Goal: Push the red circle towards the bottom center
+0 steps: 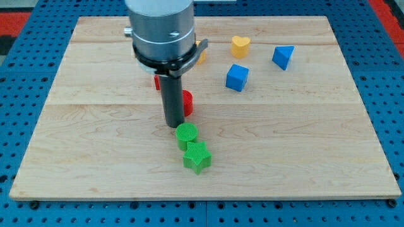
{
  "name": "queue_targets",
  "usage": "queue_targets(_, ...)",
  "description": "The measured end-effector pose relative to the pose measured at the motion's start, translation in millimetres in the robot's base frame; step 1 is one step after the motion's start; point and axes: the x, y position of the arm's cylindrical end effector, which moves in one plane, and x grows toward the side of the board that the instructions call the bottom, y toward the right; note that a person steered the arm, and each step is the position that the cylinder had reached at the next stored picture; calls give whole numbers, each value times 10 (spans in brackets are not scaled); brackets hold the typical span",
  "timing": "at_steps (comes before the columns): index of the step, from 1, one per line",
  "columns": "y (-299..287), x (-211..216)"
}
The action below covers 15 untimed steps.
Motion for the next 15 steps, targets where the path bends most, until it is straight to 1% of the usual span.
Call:
queue_targets(1, -260, -11)
queue_targets(2, -520, -154)
queue_targets(3, -153, -444)
queue_targets(4, 323, -445)
queue_targets(5, 469, -482)
queue_targets(6, 522, -617)
queue_targets(8, 953, -543)
queue_targets(9, 1108, -575)
queue_targets(11, 1069, -359)
queue_targets(13, 1143, 126)
queue_targets(14, 1171, 283)
queue_targets(15, 1426, 285)
